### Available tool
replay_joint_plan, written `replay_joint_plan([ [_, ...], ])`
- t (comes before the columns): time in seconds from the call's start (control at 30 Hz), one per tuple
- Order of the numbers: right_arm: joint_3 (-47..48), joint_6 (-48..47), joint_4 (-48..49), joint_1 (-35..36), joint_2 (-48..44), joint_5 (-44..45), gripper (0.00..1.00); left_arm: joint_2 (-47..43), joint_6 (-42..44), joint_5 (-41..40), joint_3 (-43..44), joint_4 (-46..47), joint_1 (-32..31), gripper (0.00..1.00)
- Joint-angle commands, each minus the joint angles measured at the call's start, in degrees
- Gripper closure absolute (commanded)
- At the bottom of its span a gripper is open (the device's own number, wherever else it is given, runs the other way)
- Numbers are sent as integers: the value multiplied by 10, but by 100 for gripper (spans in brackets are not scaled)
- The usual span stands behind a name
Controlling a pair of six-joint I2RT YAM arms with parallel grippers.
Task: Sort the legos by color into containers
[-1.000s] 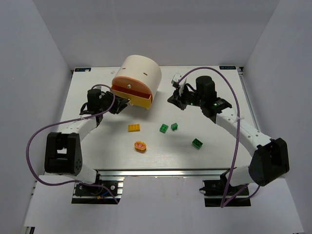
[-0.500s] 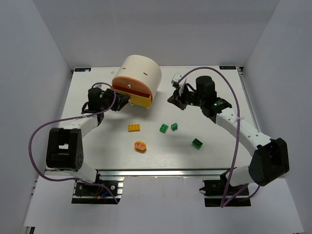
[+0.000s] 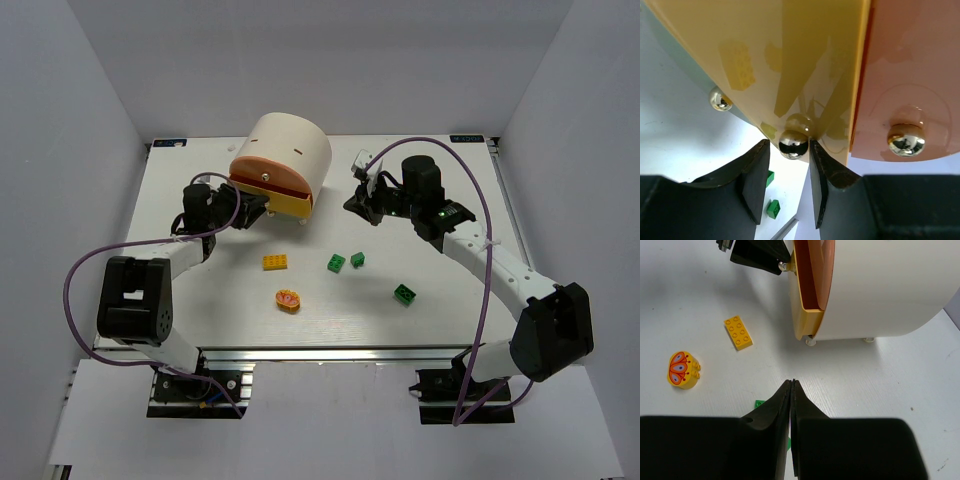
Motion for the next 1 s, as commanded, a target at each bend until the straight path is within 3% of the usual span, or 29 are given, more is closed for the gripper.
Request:
replay_joint_plan([
  [0.0, 9, -6, 12, -1, -1, -3, 93, -1, -4, 9, -7, 22, -2, 53],
  [0.17, 10, -6, 10, -1, -1, -2, 93, 18, -11, 10, -3, 41, -2, 68],
  [0.43, 10, -11, 10, -3, -4, 1, 93, 21, -10, 20, 6, 46, -2, 83],
  [0.97, 15, -13, 7, -3, 2, -3, 93, -103, 47, 22, -72, -49, 8, 85],
])
